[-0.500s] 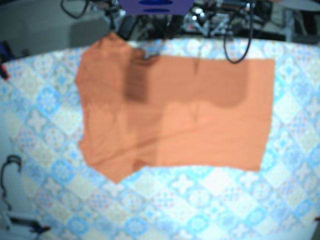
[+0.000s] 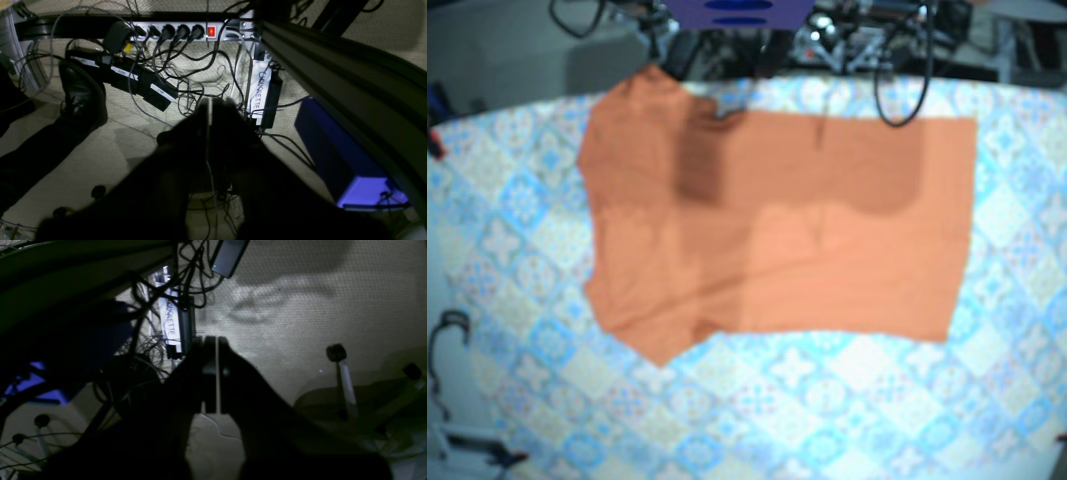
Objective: Fold the T-shirt properly
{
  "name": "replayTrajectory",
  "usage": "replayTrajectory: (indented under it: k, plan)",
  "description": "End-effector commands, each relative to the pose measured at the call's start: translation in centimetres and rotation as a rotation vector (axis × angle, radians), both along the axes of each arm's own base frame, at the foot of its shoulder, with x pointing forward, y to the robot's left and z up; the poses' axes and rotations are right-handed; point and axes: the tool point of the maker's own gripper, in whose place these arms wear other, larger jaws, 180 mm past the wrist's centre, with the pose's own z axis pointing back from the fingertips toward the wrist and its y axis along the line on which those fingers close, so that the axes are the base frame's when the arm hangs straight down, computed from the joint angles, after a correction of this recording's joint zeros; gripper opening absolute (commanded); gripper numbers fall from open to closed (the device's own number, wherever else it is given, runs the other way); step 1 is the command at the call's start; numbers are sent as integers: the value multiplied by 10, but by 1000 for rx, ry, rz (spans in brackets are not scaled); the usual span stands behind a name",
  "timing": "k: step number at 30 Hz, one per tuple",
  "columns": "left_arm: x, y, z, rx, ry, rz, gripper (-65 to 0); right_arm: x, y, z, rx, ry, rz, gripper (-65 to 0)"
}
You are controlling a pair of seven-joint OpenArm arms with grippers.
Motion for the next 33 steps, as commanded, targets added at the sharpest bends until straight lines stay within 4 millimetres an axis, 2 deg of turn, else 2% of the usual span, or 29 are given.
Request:
replayTrajectory:
  k: [1,13,18,19,23,26,27,31,33]
  plan:
    - [0,0,0,4,-5,1,-648,-4,2,0,4,0,-5,-645]
    - [0,0,0,4,-7,1,-648,-5,5,1,8,2,-6,-645]
    - [-14,1,0,6,9,-6,-648,-6,5,1,8,0,-4,-645]
    - [-12,2,1,7,-2,-12,-648,-12,4,1,7,8,-4,-645]
    - [-36,7,4,15,-9,-20,-648,-36,-1,4,0,17,-2,-645]
    - [-54,21,8,36,-8,-27,-648,-54,-20,9,-28,17,16,-646]
    - [-61,23,10,39,-4,-29,-648,-61,-20,11,-25,16,41,-646]
    - [-87,44,19,71,4,-49,-648,-96,-31,22,-16,33,180,-647]
    - [-98,64,25,97,6,-73,-648,-113,-30,29,-2,39,229,-647]
